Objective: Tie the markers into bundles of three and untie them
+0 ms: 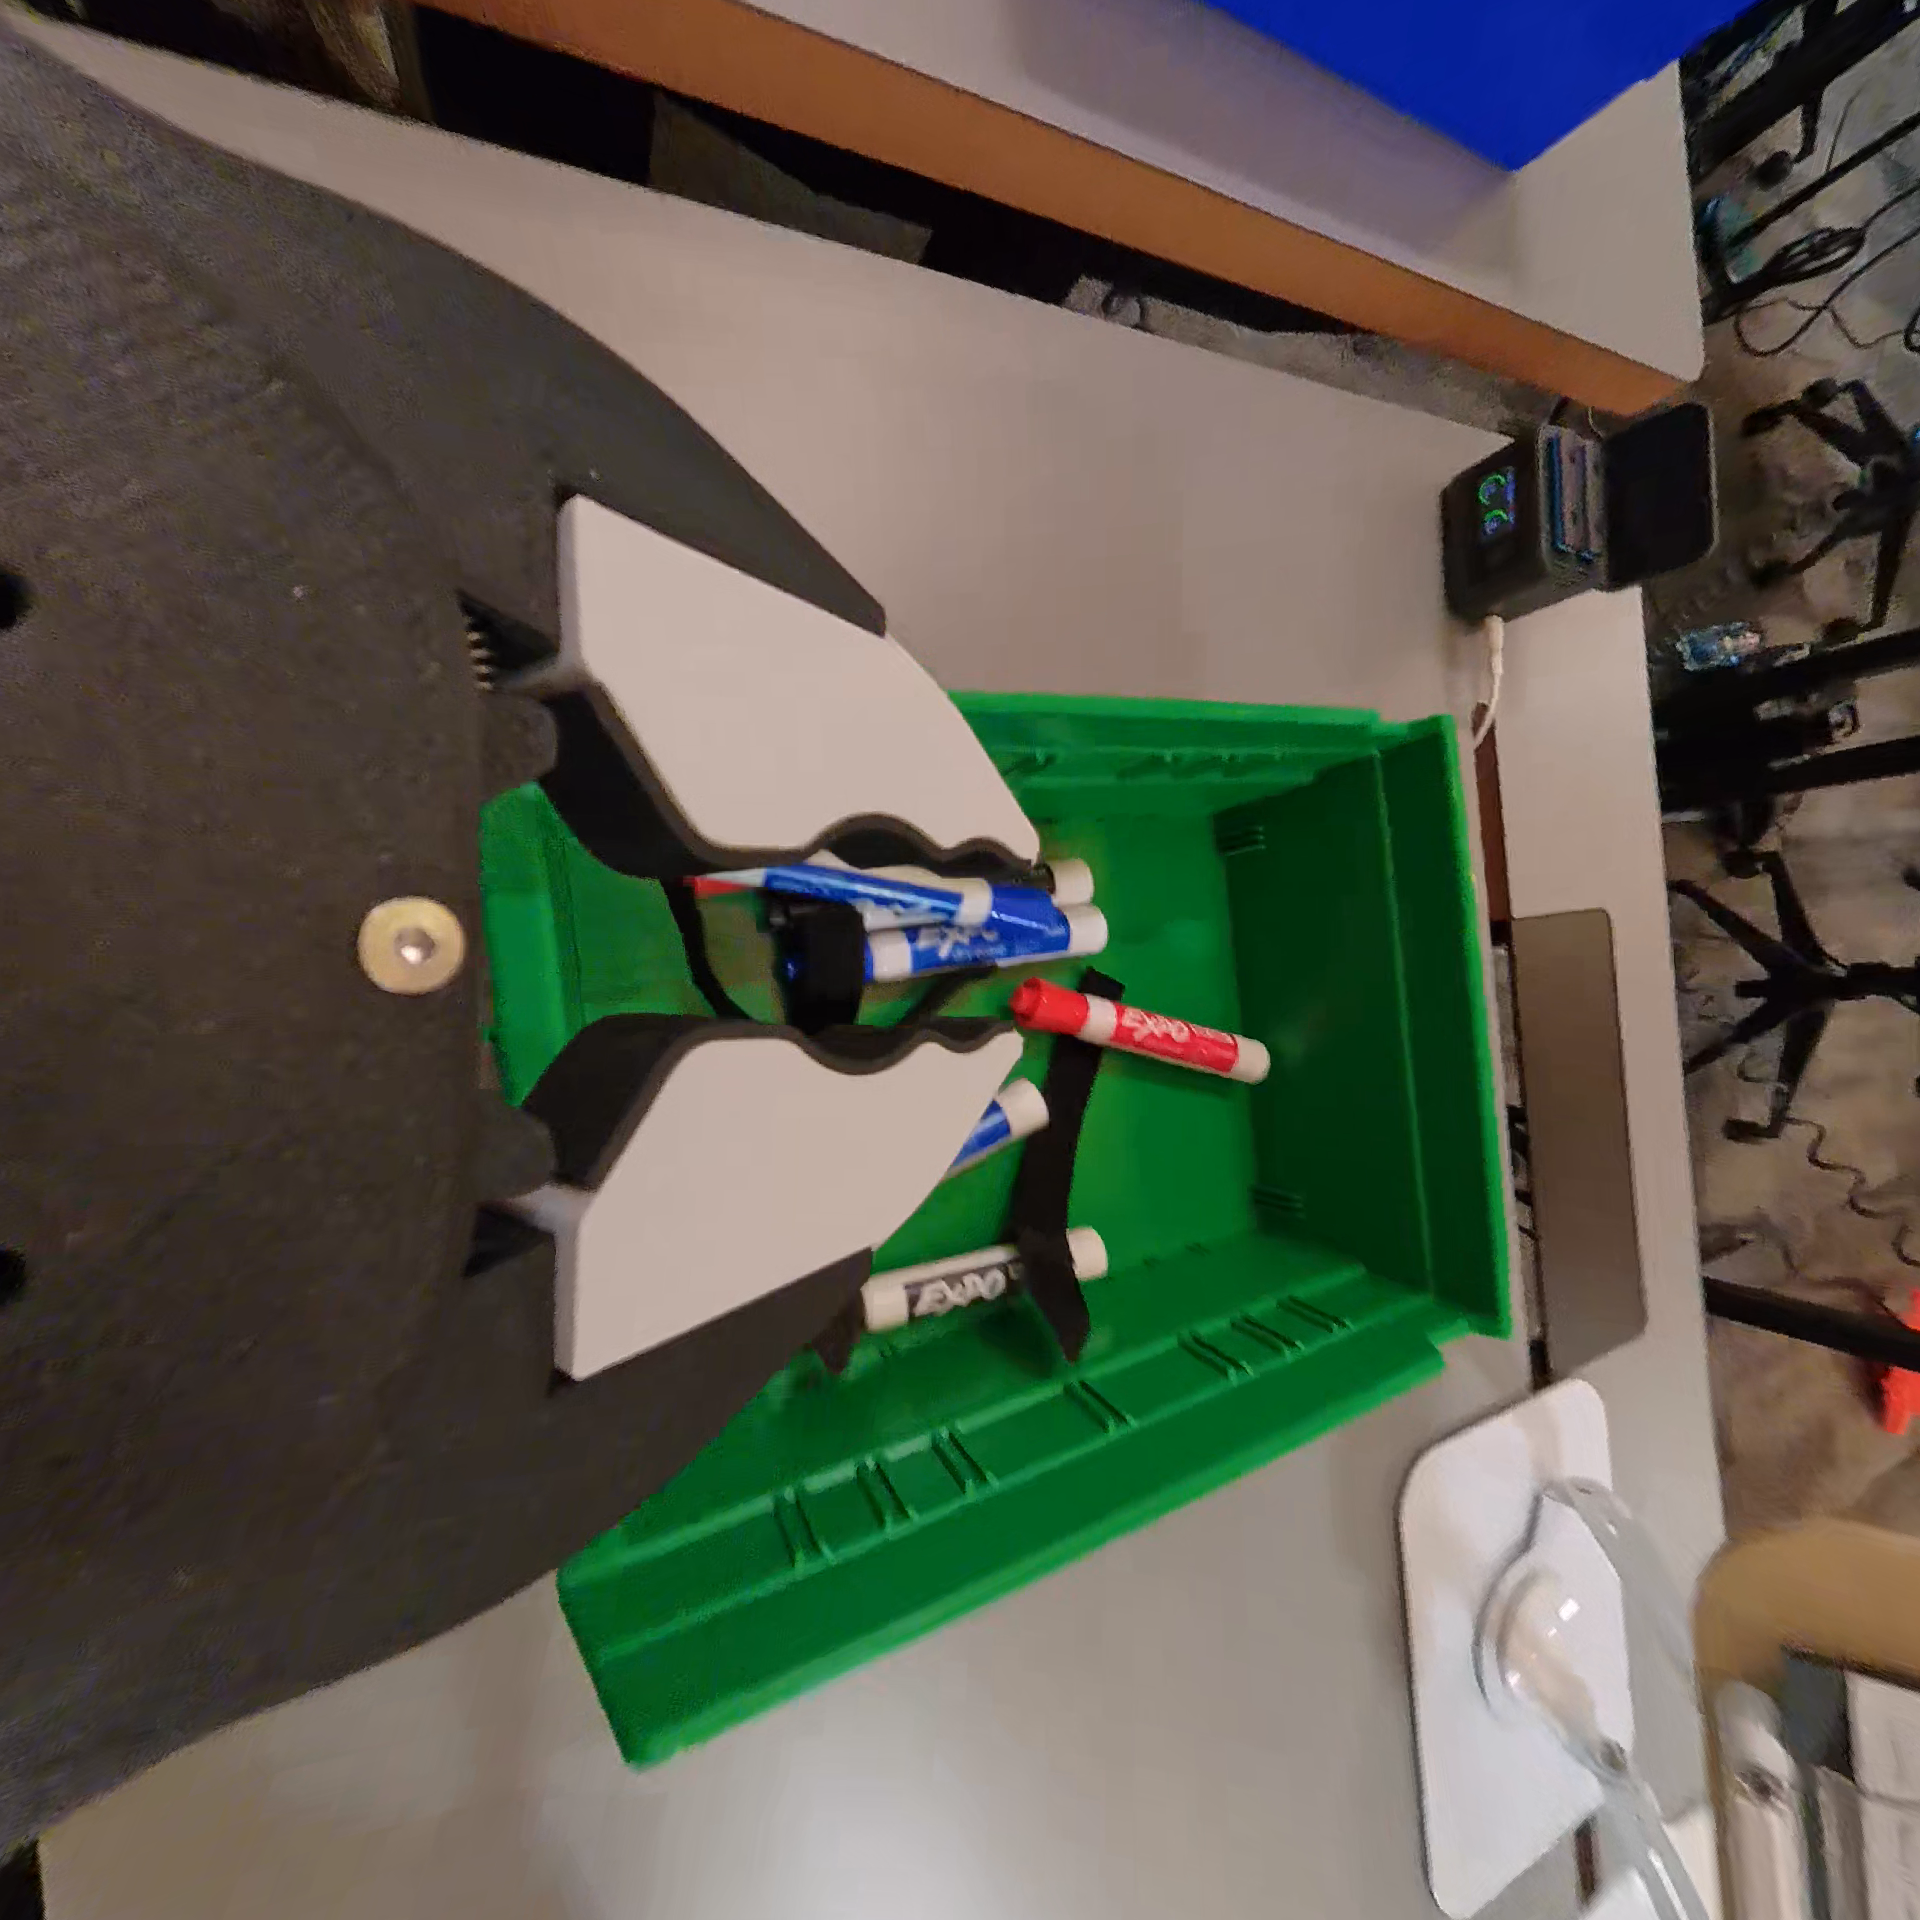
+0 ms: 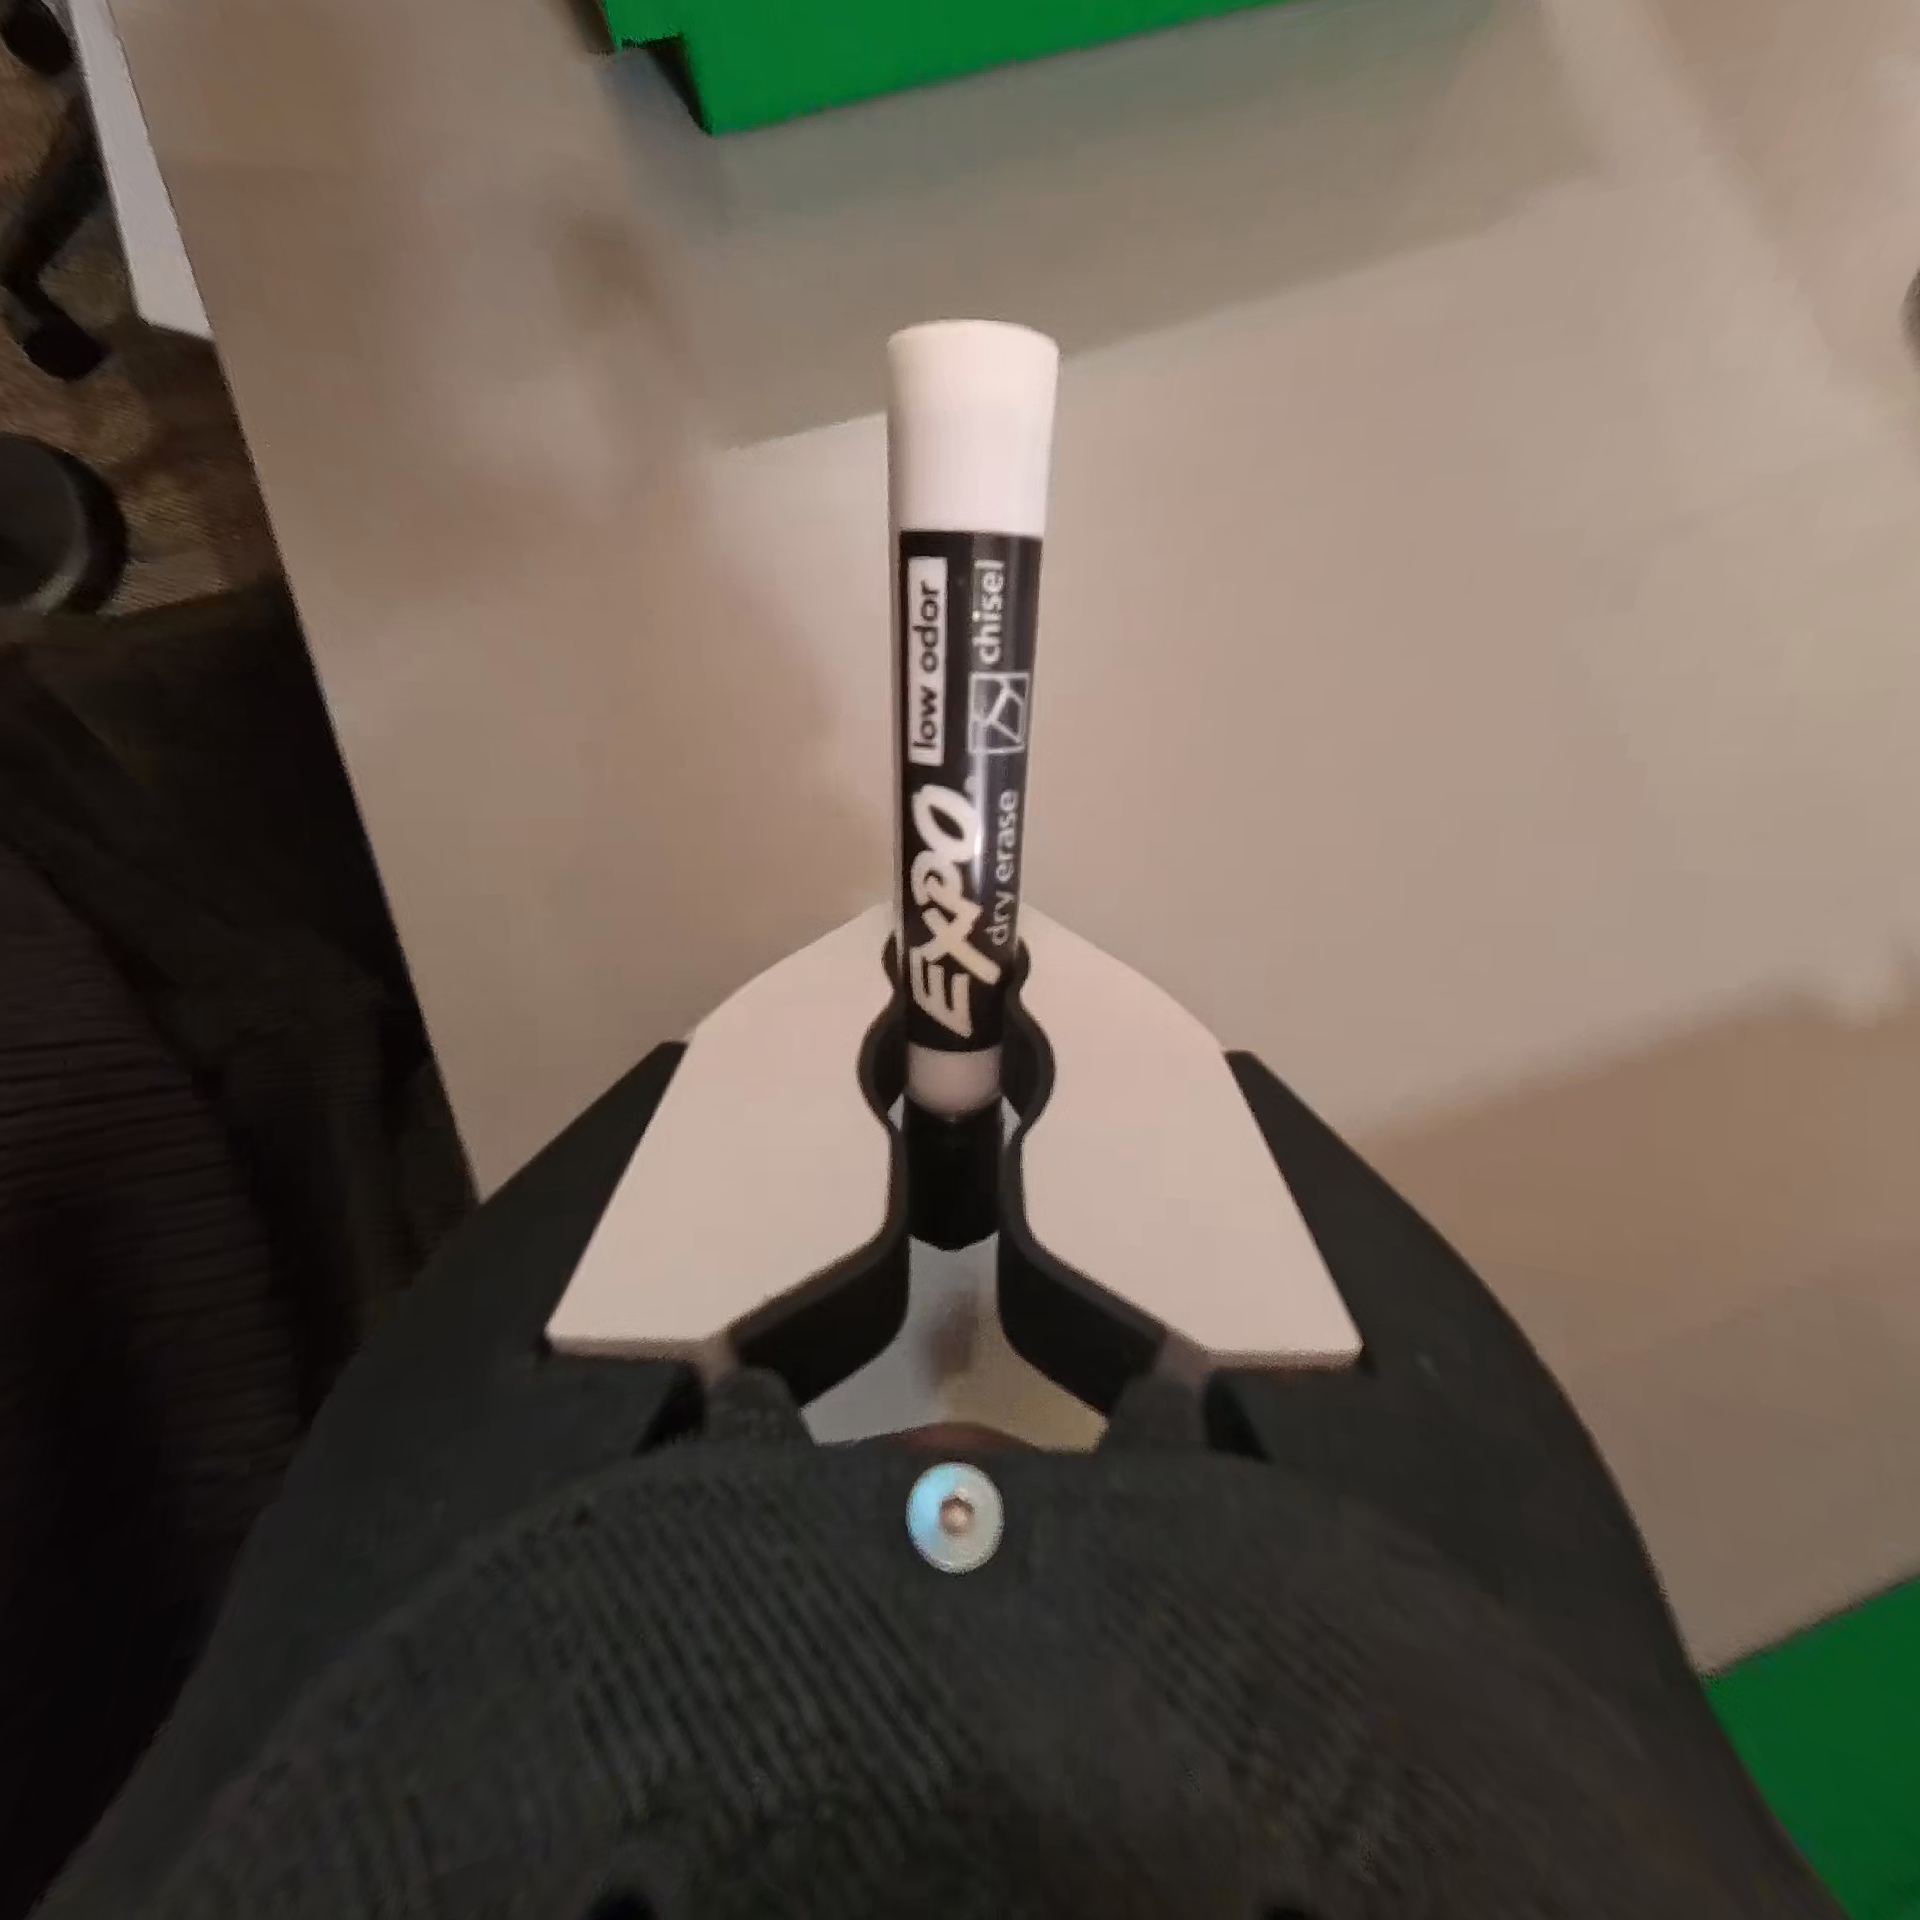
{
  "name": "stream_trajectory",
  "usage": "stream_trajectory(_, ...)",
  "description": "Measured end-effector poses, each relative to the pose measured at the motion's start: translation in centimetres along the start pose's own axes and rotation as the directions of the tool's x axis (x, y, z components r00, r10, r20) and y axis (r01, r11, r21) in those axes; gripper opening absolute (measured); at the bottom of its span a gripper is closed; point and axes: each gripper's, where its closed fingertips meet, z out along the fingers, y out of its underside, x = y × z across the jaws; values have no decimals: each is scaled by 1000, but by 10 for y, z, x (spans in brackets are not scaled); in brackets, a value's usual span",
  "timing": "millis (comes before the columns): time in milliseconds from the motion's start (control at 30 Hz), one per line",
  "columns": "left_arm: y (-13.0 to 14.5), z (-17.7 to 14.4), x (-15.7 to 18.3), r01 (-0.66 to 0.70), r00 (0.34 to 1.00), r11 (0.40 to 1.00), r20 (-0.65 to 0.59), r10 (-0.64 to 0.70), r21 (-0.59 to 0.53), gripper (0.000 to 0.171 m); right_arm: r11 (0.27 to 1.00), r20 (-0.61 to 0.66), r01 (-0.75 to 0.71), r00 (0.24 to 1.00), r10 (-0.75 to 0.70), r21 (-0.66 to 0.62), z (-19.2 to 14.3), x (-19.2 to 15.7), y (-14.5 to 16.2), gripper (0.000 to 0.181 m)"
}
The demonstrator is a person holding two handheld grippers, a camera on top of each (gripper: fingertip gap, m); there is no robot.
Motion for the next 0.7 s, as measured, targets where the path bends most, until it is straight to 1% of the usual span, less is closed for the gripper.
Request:
stream_trajectory(67, 9, 2, -4, -76, 997, 997, 13, 76, -25, 25, 999, -32, 46, 998, -46, 1, 6, 1, -4, 13)
stream_trajectory(133, 21, 5, 0, -200, 980, 977, 8, 201, -68, 22, 999, -16, 46, 999, -45, 26, 8, -7, -6, 13)
stream_trajectory(200, 37, 9, 11, -345, 938, 930, -15, 346, -129, 12, 998, -5, 51, 999, -50, 37, 7, -14, -6, 13)
stream_trajectory(267, 46, 18, 21, -460, 886, 873, -13, 464, -160, 7, 997, -17, 66, 998, -66, 35, 7, -16, -3, 13)
stream_trajectory(333, 51, 29, 34, -543, 838, 823, -43, 544, -170, 8, 997, -13, 62, 998, -61, 35, 6, -18, 1, 13)
stream_trajectory(400, 54, 40, 53, -627, 779, 765, -118, 616, -147, 8, 998, -1, 41, 999, -41, 39, 4, -20, 6, 13)
stream_trajectory(433, 54, 46, 67, -685, 726, 720, -177, 664, -112, 9, 998, 22, 24, 999, -25, 52, 2, -24, 7, 13)
stream_trajectory(467, 59, 51, 80, -764, 636, 640, -255, 728, -77, 11, 996, 67, -3, 998, -3, 84, -2, -30, 4, 13)
stream_trajectory(500, 66, 56, 82, -851, 514, 520, -312, 799, -70, 18, 991, 116, -35, 993, 20, 130, -8, -36, 0, 13)
stream_trajectory(533, 65, 63, 68, -918, 396, 384, -306, 866, -103, 26, 982, 159, -72, 986, 44, 177, -14, -39, -6, 13)
stream_trajectory(567, 56, 72, 50, -950, 305, 271, -279, 910, -154, 25, 970, 195, -112, 978, 69, 217, -20, -41, -10, 13)
stream_trajectory(600, 49, 77, 38, -960, 258, 210, -290, 922, -188, 24, 957, 222, -150, 970, 94, 248, -26, -41, -13, 13)
stream_trajectory(633, 46, 79, 34, -966, 233, 175, -346, 909, -190, 24, 945, 242, -183, 963, 117, 269, -31, -40, -14, 13)
stream_trajectory(667, 45, 78, 34, -975, 203, 144, -414, 887, -169, 25, 936, 252, -210, 958, 139, 282, -34, -39, -13, 13)
stream_trajectory(700, 45, 77, 36, -985, 159, 109, -475, 866, -133, 25, 930, 253, -232, 954, 160, 286, -37, -37, -9, 13)
